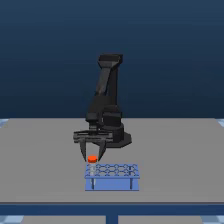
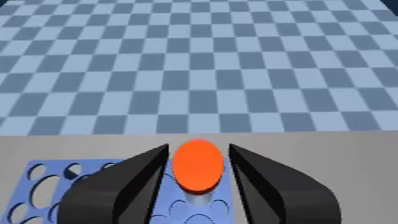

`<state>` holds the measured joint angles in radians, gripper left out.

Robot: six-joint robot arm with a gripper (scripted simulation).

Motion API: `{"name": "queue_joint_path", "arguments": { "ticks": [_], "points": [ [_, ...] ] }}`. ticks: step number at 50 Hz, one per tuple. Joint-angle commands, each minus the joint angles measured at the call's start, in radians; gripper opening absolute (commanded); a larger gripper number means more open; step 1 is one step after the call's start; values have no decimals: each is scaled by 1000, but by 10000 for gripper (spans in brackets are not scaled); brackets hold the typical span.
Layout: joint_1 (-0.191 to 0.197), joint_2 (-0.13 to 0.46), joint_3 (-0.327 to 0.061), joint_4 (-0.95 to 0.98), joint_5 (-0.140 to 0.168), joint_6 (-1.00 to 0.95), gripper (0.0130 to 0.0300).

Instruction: Pick up the centrifuge tube on the rack

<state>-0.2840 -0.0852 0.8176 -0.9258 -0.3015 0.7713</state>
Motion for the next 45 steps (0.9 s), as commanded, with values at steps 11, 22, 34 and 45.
{"name": "queue_joint_path", "arguments": {
  "ticks": [11, 22, 34, 45],
  "points": [
    [0, 18, 9, 70, -25, -87, 300],
    [0, 21, 10, 77, -28, -95, 300],
    [0, 21, 10, 77, -28, -95, 130],
    [0, 21, 10, 77, -28, -95, 130]
  ]
}}
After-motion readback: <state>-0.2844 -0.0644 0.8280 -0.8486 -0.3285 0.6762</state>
